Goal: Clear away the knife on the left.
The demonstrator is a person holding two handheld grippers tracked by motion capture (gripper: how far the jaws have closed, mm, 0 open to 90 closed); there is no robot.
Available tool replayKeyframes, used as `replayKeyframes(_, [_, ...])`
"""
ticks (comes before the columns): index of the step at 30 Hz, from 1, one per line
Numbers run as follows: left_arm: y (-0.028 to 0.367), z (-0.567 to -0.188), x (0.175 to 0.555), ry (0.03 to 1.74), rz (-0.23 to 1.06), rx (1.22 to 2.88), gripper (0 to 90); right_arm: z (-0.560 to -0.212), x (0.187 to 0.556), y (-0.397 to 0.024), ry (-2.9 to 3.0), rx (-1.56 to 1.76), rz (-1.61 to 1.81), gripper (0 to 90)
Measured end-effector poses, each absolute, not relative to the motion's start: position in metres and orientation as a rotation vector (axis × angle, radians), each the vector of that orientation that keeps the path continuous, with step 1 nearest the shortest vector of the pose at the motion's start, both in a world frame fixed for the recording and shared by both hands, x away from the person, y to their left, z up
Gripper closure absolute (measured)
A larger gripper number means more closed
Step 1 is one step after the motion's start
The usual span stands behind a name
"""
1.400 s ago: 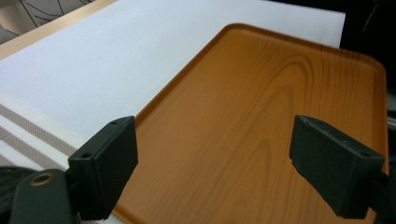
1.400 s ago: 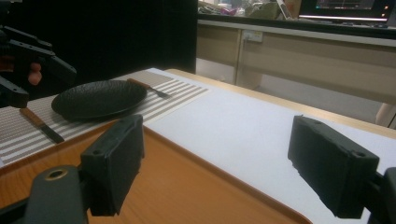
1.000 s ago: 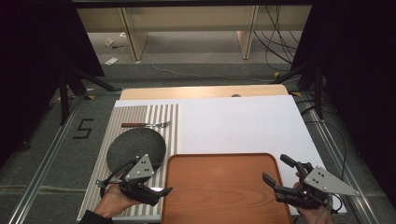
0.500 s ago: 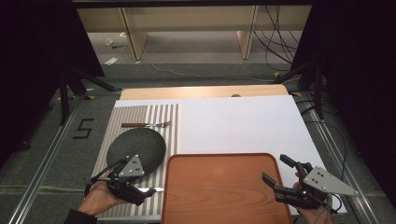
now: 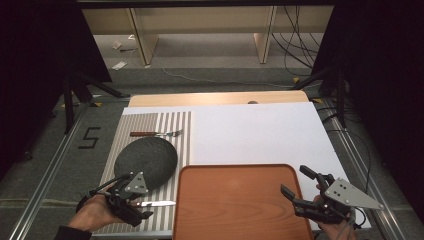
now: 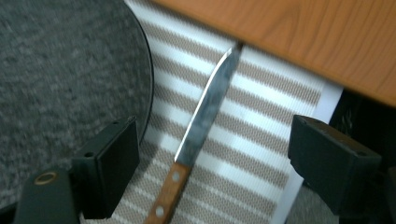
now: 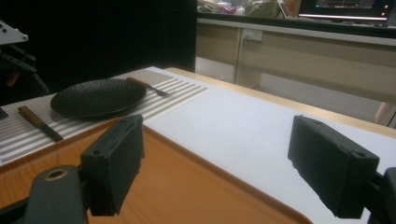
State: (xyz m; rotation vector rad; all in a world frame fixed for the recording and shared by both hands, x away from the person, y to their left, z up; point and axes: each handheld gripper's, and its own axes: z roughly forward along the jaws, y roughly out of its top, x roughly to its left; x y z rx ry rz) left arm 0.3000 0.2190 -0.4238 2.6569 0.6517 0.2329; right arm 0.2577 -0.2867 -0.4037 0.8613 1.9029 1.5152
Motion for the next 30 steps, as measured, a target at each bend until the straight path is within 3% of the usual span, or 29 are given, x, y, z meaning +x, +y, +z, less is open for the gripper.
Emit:
replayKeyframes(16, [0.236, -0.446, 0.312, 0.750, 0.176, 2.822, 28.6, -0.404, 0.258, -0.286, 1.907, 0.863, 1.515, 19.6])
replayKeyframes(30, [0.240, -0.455, 0.327, 0.800, 0.101, 2.907, 48.5, -0.405, 0.258, -0.285, 1.913, 0.863, 1.515, 19.6])
